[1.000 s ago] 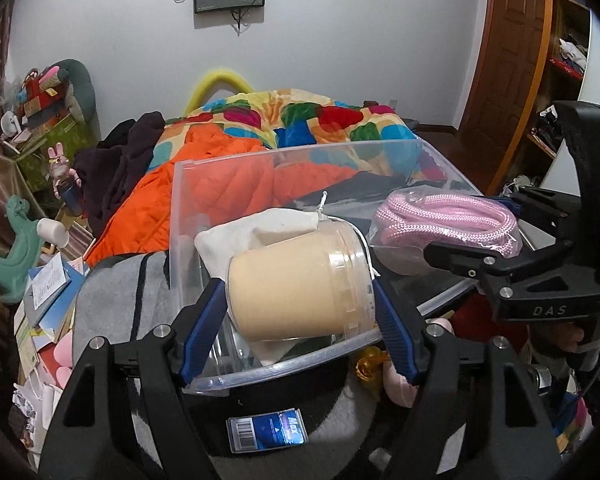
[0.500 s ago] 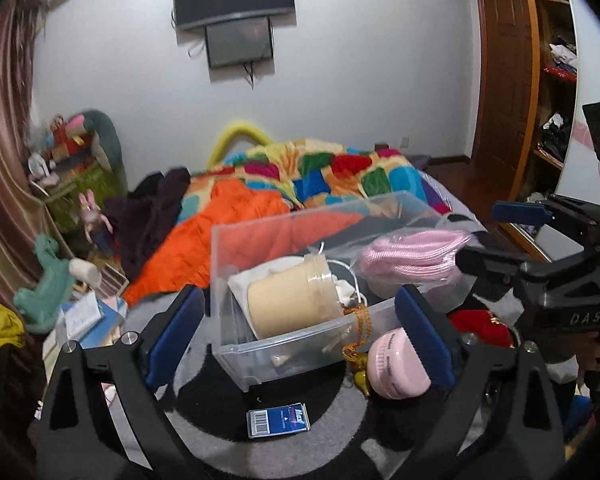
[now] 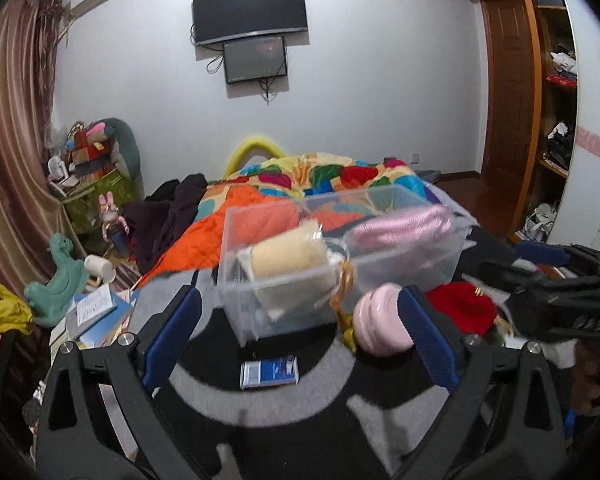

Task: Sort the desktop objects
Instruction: 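Grasp the green glass bottle with right tool while left tool grasps the blue Max card box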

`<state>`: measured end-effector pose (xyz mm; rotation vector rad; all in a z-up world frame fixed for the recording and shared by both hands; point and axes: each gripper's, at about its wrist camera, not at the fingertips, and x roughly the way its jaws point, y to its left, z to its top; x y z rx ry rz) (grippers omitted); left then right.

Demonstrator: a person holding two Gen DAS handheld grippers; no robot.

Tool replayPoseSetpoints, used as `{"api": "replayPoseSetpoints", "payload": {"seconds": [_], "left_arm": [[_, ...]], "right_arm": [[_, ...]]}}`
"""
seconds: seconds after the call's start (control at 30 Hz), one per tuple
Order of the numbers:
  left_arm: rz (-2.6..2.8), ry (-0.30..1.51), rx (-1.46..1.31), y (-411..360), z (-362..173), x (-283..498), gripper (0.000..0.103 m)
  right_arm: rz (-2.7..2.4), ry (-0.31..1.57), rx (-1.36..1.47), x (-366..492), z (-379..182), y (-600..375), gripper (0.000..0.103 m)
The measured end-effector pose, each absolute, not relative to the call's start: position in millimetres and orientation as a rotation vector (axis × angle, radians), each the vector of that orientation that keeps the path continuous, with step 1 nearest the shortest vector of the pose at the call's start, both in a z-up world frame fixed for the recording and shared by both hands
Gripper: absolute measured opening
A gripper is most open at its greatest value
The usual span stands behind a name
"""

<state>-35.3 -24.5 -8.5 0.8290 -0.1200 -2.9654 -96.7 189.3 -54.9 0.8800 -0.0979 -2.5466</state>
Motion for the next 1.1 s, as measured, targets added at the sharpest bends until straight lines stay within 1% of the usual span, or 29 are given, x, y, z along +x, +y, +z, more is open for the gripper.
{"api": "replayPoseSetpoints", "payload": {"seconds": [0.07, 0.23, 0.4, 0.5, 0.67, 0.73, 0.83, 0.9, 0.93, 0.97, 1.0, 1.03, 1.07, 1.1], "left_arm": [[-2.949, -0.096, 0.847, -27, -16, -31, 0.1], [-2.906, 0.042, 0.965, -43, -45, -29, 0.1], [-2.858, 0.177, 1.047, -49, -73, -31, 0.1], [-2.826, 0.193, 1.082, -48, -82, -37, 0.1], [-2.75, 0.237, 1.161, -62, -91, -54, 0.099], [-2.753, 0.31, 1.216, -70, -95, -60, 0.099], [-2.742, 0.348, 1.261, -76, -99, -67, 0.097], [-2.728, 0.343, 1.281, -77, -100, -72, 0.092], [-2.72, 0.32, 1.284, -75, -101, -74, 0.09], [-2.716, 0.3, 1.285, -74, -100, -76, 0.085], [-2.714, 0.27, 1.284, -71, -100, -79, 0.079], [-2.72, 0.259, 1.274, -70, -102, -79, 0.078], [-2.724, 0.249, 1.264, -69, -103, -80, 0.076], [-2.723, 0.226, 1.241, -68, -104, -80, 0.07]], "right_arm": [[-2.559, -0.129, 0.89, -90, -58, 200, 0.086], [-2.591, -0.146, 0.917, -77, -68, 213, 0.086], [-2.596, -0.059, 0.946, -63, -83, 213, 0.086], [-2.599, 0.004, 0.949, -57, -92, 210, 0.086], [-2.496, -0.075, 0.974, -57, -104, 209, 0.086], [-2.48, -0.059, 0.973, -58, -107, 206, 0.086], [-2.498, -0.048, 0.988, -61, -114, 206, 0.085], [-2.49, -0.057, 1.001, -62, -118, 207, 0.083], [-2.485, -0.066, 1.001, -62, -119, 208, 0.077], [-2.48, -0.072, 1.002, -63, -120, 208, 0.07], [-2.472, -0.07, 1.007, -63, -121, 209, 0.066], [-2.47, -0.065, 1.007, -63, -122, 209, 0.06], [-2.471, -0.058, 1.003, -63, -121, 208, 0.06], [-2.477, -0.049, 0.995, -62, -121, 208, 0.06]]}}
